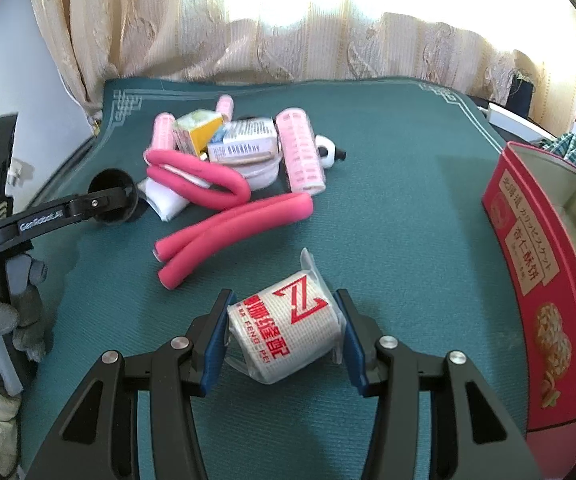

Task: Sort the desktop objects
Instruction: 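Carry the tape roll and black nozzle over the red tin box with both grippers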

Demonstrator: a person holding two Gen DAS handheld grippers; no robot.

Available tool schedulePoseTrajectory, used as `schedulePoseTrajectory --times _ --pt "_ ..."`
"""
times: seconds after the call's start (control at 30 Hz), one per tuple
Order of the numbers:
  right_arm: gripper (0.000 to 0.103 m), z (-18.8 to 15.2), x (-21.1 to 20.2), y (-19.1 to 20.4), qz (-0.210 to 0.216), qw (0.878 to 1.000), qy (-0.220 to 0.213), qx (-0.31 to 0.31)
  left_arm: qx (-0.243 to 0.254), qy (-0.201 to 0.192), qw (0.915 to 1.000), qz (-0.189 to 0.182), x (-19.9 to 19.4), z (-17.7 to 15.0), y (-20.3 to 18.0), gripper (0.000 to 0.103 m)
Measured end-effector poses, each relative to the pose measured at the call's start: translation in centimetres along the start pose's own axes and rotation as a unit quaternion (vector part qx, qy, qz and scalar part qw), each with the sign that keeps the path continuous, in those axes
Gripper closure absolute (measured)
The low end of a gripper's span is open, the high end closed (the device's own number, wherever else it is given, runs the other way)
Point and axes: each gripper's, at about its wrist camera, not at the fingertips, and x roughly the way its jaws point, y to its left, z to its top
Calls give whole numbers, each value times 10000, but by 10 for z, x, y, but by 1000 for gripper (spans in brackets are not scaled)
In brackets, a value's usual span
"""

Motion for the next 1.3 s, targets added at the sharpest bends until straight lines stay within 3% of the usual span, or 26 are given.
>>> schedulePoseTrajectory --times 0.33,0.6,0.73,0.87,1.07,1.3 --pt "50 1 -14 -2 274 9990 -345 59 216 -322 9989 -256 -31 -13 -22 29" --pt "50 -1 -27 -3 447 9968 -642 152 69 -251 9987 -433 -49 -23 -44 29" --pt "50 -7 -43 -16 592 9940 -797 452 322 -239 9982 -454 -55 -23 -72 29" --pt "50 -14 -72 -36 389 9914 -1090 606 590 -272 9961 -601 -60 -21 -108 29" --pt "50 -22 -130 -84 -275 9805 -1736 878 1022 -250 9902 -919 -60 -20 -170 29" --pt "50 -33 -155 -140 -957 9694 -1819 1344 1536 -184 9784 -1372 -54 -19 -246 29"
